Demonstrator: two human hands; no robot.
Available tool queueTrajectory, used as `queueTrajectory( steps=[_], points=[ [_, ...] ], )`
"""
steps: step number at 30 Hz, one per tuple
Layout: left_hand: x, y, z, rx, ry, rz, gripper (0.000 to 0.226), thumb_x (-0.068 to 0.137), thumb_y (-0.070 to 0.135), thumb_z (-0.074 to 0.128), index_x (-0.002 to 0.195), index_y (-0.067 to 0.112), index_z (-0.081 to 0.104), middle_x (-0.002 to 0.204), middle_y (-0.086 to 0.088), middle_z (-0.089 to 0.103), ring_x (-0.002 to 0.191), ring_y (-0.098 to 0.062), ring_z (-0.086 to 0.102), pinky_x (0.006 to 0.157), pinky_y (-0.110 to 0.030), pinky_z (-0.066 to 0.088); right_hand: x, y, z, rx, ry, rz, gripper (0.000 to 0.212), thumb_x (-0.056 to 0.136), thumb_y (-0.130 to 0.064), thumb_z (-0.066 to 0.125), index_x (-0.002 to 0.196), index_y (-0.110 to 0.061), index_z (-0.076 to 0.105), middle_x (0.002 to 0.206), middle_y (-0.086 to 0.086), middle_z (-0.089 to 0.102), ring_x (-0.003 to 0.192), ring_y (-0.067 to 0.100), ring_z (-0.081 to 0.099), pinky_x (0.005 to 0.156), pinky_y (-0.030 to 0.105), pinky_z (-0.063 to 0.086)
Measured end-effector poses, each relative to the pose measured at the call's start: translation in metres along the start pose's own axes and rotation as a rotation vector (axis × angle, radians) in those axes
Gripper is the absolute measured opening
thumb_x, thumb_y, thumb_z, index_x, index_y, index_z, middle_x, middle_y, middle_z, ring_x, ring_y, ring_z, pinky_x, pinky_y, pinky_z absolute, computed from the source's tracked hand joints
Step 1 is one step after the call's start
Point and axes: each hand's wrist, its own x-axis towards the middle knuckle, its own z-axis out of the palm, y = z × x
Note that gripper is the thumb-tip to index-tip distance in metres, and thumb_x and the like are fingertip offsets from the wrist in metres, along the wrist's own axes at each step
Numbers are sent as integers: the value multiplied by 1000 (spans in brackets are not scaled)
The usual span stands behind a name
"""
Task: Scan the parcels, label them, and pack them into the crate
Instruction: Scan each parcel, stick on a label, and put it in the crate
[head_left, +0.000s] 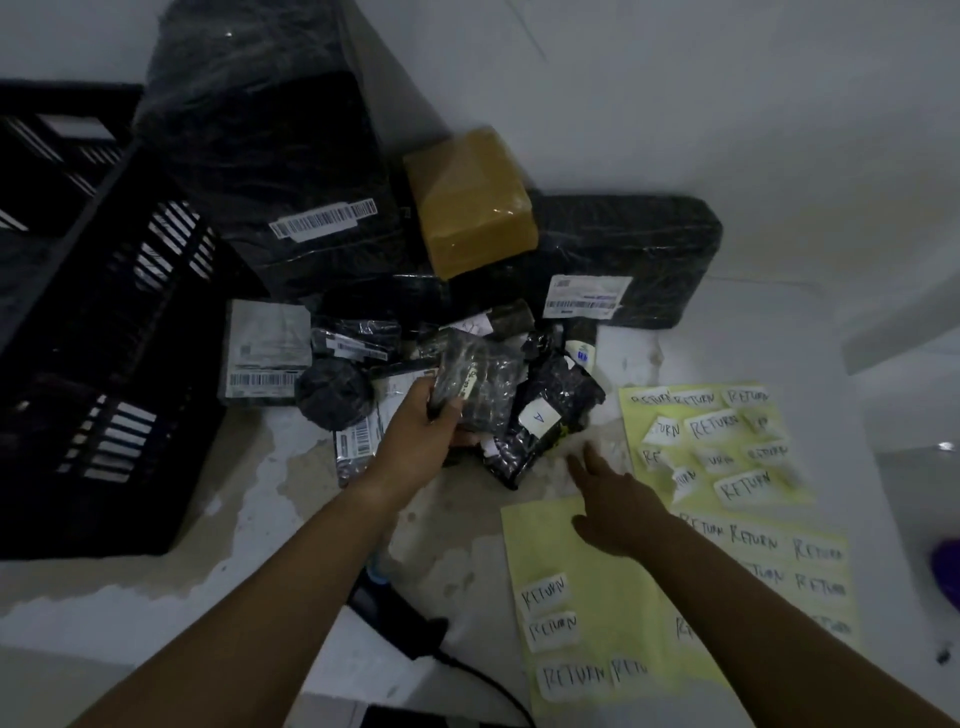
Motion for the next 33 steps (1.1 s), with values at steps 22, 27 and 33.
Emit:
queueTrajectory(
  steps=[22, 27, 33],
  points=[
    [-98, -53, -168, -346, 341, -82, 15, 93, 3, 69, 103, 11, 62, 125, -13, 64, 88, -10, 70, 72, -23, 57, -30, -203, 60, 401, 100, -148, 83, 86, -64, 56, 151, -24, 25, 143, 0, 44, 124, 22, 52, 94, 33, 46],
    [-90, -52, -186, -416, 288, -99, 21, 92, -3, 67, 95, 14, 55, 112, -13, 61, 92, -17, 65, 77, -28, 54, -30, -232, 72, 275, 51, -64, 100, 79, -65, 62, 153, -17, 15, 141, 0, 43, 121, 21, 54, 90, 32, 50],
    [-89, -47, -202, -446, 201, -62, 21, 97, 2, 62, 114, 13, 60, 110, -7, 74, 101, -20, 72, 80, -27, 59, -29, -241, 75, 248, 65, -7, 76, 87, -47, 58, 149, -22, 23, 127, -4, 58, 104, 16, 63, 75, 25, 51]
  ],
)
